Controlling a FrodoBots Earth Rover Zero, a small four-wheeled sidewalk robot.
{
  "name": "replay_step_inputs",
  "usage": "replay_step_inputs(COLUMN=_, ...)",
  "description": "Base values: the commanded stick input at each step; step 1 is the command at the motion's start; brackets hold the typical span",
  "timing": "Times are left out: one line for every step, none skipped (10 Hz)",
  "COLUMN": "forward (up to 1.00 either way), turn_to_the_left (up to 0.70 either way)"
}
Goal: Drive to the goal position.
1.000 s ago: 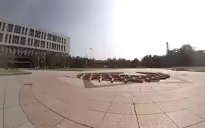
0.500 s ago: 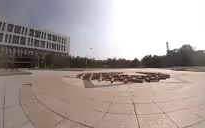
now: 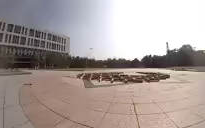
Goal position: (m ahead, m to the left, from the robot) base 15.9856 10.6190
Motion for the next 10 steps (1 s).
replay_step_inputs(forward=0.04, turn_to_the_left=0.0)
replay_step_inputs(forward=0.05, turn_to_the_left=0.0)
replay_step_inputs(forward=0.05, turn_to_the_left=0.0)
replay_step_inputs(forward=0.04, turn_to_the_left=0.0)
replay_step_inputs(forward=0.04, turn_to_the_left=0.0)
replay_step_inputs(forward=0.05, turn_to_the_left=0.0)
replay_step_inputs(forward=0.05, turn_to_the_left=0.0)
replay_step_inputs(forward=0.05, turn_to_the_left=0.0)
replay_step_inputs(forward=0.05, turn_to_the_left=0.0)
replay_step_inputs(forward=0.05, turn_to_the_left=0.0)
